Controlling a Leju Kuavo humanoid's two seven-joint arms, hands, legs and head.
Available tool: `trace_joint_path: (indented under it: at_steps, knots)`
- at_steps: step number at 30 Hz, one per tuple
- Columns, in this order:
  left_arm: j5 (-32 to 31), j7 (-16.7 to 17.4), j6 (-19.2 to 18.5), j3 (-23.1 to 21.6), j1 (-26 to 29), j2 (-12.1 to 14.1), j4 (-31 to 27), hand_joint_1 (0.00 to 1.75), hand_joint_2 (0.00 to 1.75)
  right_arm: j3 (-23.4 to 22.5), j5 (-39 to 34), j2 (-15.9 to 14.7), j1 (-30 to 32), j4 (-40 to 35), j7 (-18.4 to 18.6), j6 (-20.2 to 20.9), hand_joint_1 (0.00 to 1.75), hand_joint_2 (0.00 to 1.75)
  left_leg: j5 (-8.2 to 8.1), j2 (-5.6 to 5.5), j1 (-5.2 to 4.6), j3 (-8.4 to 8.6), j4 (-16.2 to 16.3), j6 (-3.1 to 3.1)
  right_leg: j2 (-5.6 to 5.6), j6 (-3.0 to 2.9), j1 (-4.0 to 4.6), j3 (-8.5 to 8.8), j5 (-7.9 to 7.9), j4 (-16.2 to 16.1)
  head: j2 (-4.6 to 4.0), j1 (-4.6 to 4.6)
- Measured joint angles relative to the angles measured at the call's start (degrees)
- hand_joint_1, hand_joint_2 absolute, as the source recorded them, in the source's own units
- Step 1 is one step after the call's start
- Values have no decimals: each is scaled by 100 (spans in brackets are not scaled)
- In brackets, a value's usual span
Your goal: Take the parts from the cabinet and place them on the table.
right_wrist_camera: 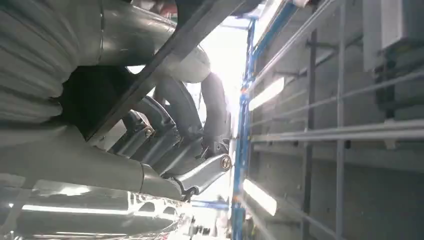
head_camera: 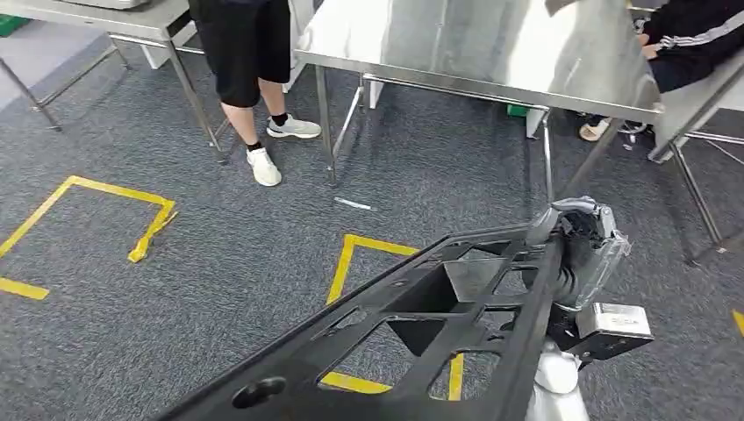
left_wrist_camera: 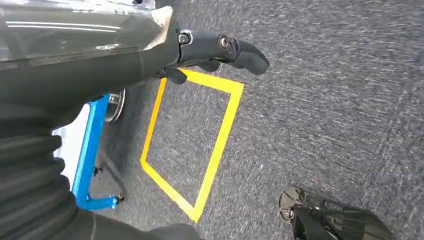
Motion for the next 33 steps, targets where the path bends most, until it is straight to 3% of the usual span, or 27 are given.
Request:
trace_joint_path:
  at_steps: [1, 2, 3, 4, 5, 6, 8, 9, 11, 12, 13, 14, 15, 16, 18, 19, 20, 22, 24, 25, 26, 27, 29, 30, 31, 32, 33]
  knots:
    - [0, 0, 0, 0, -2, 0, 0, 0, 175, -13, 0, -2, 0, 0, 4, 0, 175, 175, -11, 62, 6, 5, 1, -12, -24, 59, -19, 131, 114, -247, 0, 7]
    - [0, 0, -2, -2, -2, -4, 0, 0, 175, -22, 2, 0, -2, 0, 7, 0, 175, 175, -24, 125, 12, 19, 2, -30, -85, 125, -32, 395, 298, -741, 0, 2]
    - [2, 0, -7, -4, -2, -7, 0, 0, 175, -22, 4, 0, -5, -2, 7, 2, 175, 175, -45, 181, 22, 43, 5, -61, -229, 176, -39, 723, 483, -1324, 2, 4]
    - [13, -20, -9, -4, -2, -5, 0, 0, 175, -26, 22, 2, -11, -2, 11, 7, 175, 175, -66, 231, -4, 76, 9, -95, -503, 173, -35, 959, 554, -1760, 2, 9]
    - [31, -55, -18, -4, -2, -4, -2, 0, 175, -31, 37, 7, -26, -2, 22, 9, 175, 175, -101, 266, -39, 81, 8, -144, -544, 132, 37, 1005, 557, -1762, 0, 9]
    - [31, -94, -46, -4, -1, -4, -2, 0, 175, -42, 42, 7, -33, -2, 26, 9, 175, 175, -113, 310, -42, 106, 7, -170, -437, 71, 31, 988, 563, -1755, 0, -24]
    - [-24, -164, -109, -17, -17, -4, -2, 0, 175, -103, 35, -17, -22, -2, 22, 5, 175, 175, -121, 435, -30, 175, -38, -225, -311, 13, 71, 972, 553, -1757, 2, -22]
    - [-48, -194, -129, -24, -27, -7, -2, 0, 175, -122, 26, -31, -25, -11, 0, -6, 175, 175, -159, 484, -22, 191, -36, -274, -234, -44, -2, 1018, 579, -1786, 0, -24]
    - [-74, -236, -164, -50, -32, -2, -2, 0, 175, -175, -26, -44, -1, -24, -72, -33, 175, 175, -410, 22, 25, 46, 335, -302, -127, -125, -70, 1029, 577, -1800, 0, -66]
    - [-63, -265, -173, -57, -26, 4, -2, 0, 175, -190, -57, -46, 31, -24, -98, -52, 175, 175, -660, -136, 27, -185, 810, -303, -66, -179, -65, 1026, 580, -1800, 0, -83]
    - [-57, -286, -175, -57, -14, 7, -2, 0, 175, -203, -83, -50, 79, -24, -146, -65, 175, 175, -865, -205, 26, -432, 1299, -313, 9, -183, -56, 1022, 577, -1799, 2, -85]
    - [-57, -306, -181, -59, 0, 9, -2, 0, 175, -225, -116, -59, 138, -24, -184, -72, 175, 175, -969, -227, 27, -629, 1657, -317, 80, -184, -47, 1023, 577, -1798, 0, -85]
    - [-61, -330, -192, -66, 12, 11, -2, 0, 175, -262, -142, -70, 195, -24, -219, -87, 175, 175, -946, -228, 28, -727, 1783, -322, 157, -183, -44, 1026, 577, -1796, 2, -81]
    - [-79, -347, -214, -79, 20, 15, -2, 0, 175, -306, -157, -83, 243, -26, -256, -109, 175, 175, -780, -229, 30, -700, 1641, -317, 231, -182, -47, 1030, 577, -1792, 2, -85]
    - [-116, -389, -236, -109, 19, 33, -2, 0, 175, -376, -168, -98, 338, -46, -293, -129, 175, 175, -247, -292, 50, -334, 790, -303, 380, -172, -66, 1046, 577, -1783, 0, -85]
    - [-149, -426, -262, -129, 20, 39, -2, 0, 175, -404, -175, -107, 380, -59, -317, -140, 175, 175, -40, -489, 81, -126, 336, -301, 441, -166, -68, 1041, 577, -1771, 0, -87]
    - [-164, -439, -311, -144, 23, 39, -2, 0, 175, -435, -190, -114, 412, -70, -354, -146, 175, 175, -104, -733, 93, -19, 90, -297, 497, -119, -4, 1004, 565, -1730, 2, -87]
    - [-188, -468, -365, -168, 26, 46, -2, 0, 175, -490, -230, -122, 487, -103, -426, -144, 175, 175, -102, -643, 49, -40, 75, -252, 583, -33, -33, 969, 602, -1771, 2, -85]
    - [-190, -468, -443, -184, 23, 48, -2, 0, 175, -546, -232, -151, 607, -155, -507, -125, 175, 175, -58, -560, 21, 10, 39, -147, 662, 65, -30, 951, 631, -1815, 2, -79]
    - [-192, -466, -474, -192, 21, 46, -2, 0, 175, -577, -208, -179, 674, -173, -533, -114, 175, 175, -11, -501, 54, 40, -7, -79, 504, 67, -62, 906, 604, -1743, 2, -85]
    - [-197, -468, -496, -206, 25, 48, -2, 0, 175, -603, -177, -192, 704, -188, -566, -105, 175, 175, 1, -477, 39, 48, -12, -41, 228, 48, -23, 808, 482, -1527, 2, -50]
    - [-197, -466, -514, -208, 29, 57, -2, 0, 175, -608, -149, -197, 710, -190, -575, -85, 175, 175, 0, -425, 33, 42, -12, -30, 90, 26, -22, 603, 285, -1113, 2, -9]
    - [-195, -463, -525, -208, 48, 57, -2, 0, 175, -610, -127, -232, 773, -190, -577, -57, 175, 175, -5, -330, 13, 26, -10, -22, 16, 16, -26, 158, -56, -179, 2, -11]
    - [-188, -463, -525, -205, 53, 61, -2, 0, 175, -614, -125, -247, 824, -190, -579, -57, 175, 175, -6, -294, 13, 24, -9, -22, 8, 43, -28, 52, -103, 56, 0, 0]
    - [-188, -463, -525, -208, 54, 66, -2, 0, 175, -616, -122, -269, 862, -190, -579, -57, 175, 175, -8, -261, 17, 24, -9, -24, -1, 89, -32, 100, -51, -32, 0, -2]
    - [-188, -463, -525, -208, 52, 66, -2, 0, 175, -616, -118, -282, 869, -190, -579, -55, 175, 175, -10, -243, 22, 29, -8, -27, -11, 138, -37, 279, 71, -340, 0, 0]
    - [-188, -463, -525, -210, 47, 66, -2, 0, 175, -616, -116, -286, 868, -190, -579, -55, 175, 175, -18, -230, 27, 38, -7, -41, -26, 192, -47, 572, 261, -881, 0, -2]
